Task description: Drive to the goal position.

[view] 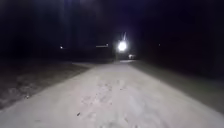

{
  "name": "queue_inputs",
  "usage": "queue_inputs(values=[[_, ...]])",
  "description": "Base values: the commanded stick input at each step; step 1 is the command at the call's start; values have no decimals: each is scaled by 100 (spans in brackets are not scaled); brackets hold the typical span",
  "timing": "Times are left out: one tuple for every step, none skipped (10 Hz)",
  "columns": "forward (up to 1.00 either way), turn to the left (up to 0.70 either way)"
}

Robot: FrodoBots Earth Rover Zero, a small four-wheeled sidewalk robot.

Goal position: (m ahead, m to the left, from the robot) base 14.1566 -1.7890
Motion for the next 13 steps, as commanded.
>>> queue_inputs(values=[[100, 2], [100, 2], [100, 2], [100, 2], [100, 2], [100, 2], [100, 2], [100, 2], [100, 2], [100, 2], [100, 2], [100, 2], [100, 2]])
